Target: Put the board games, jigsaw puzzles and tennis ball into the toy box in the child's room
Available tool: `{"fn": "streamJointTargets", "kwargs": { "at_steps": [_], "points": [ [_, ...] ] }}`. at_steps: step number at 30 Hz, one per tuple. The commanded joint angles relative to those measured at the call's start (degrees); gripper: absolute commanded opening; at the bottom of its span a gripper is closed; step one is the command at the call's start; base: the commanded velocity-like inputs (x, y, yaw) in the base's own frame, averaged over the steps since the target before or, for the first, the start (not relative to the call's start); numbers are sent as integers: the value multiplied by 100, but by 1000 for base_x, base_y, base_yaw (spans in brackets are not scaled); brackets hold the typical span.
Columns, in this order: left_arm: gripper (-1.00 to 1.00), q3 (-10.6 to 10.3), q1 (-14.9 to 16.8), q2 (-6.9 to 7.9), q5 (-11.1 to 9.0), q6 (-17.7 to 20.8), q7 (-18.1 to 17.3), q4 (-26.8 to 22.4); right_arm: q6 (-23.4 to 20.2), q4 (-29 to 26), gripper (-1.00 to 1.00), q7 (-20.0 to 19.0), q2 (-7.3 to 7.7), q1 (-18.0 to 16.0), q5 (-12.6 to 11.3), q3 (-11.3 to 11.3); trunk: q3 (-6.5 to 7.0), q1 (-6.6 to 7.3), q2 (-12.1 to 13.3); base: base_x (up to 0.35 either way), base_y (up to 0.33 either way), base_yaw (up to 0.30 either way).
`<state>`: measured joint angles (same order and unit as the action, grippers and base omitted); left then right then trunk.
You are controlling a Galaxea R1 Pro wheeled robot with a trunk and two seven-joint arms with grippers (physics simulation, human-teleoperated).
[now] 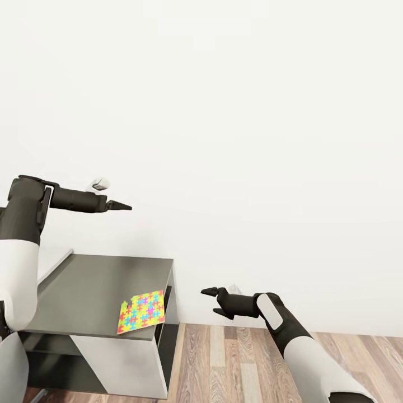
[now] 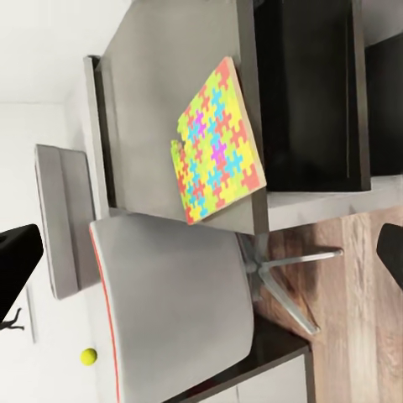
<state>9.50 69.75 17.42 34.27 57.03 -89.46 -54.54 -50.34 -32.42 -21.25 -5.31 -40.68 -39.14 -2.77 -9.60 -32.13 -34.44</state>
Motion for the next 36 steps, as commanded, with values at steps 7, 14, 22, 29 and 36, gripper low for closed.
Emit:
{"fn": "streamJointTargets", "kwargs": {
  "at_steps": [7,14,22,29,36],
  "points": [
    [100,8,-18,3,59,47,-54,-4,-22,-1,100,-17,1,-9,50,-32,-137,-156,-292,0,0,0],
    [100,8,-27,2,56,46,-54,-4,-20,41,100,3,5,-10,66,-43,-262,-310,-573,0,0,0],
    [100,16,-29,5,55,57,-54,-4,-22,58,100,37,-2,-10,65,-40,-406,-486,-893,0,0,0],
    [100,17,-27,5,55,68,-54,-4,-20,60,100,41,-5,-10,63,-38,-531,-640,-1174,0,0,0],
    [100,17,-27,3,59,84,-54,-4,-55,23,100,51,-52,-38,59,191,-657,-793,-1455,0,0,0]
  ]
}}
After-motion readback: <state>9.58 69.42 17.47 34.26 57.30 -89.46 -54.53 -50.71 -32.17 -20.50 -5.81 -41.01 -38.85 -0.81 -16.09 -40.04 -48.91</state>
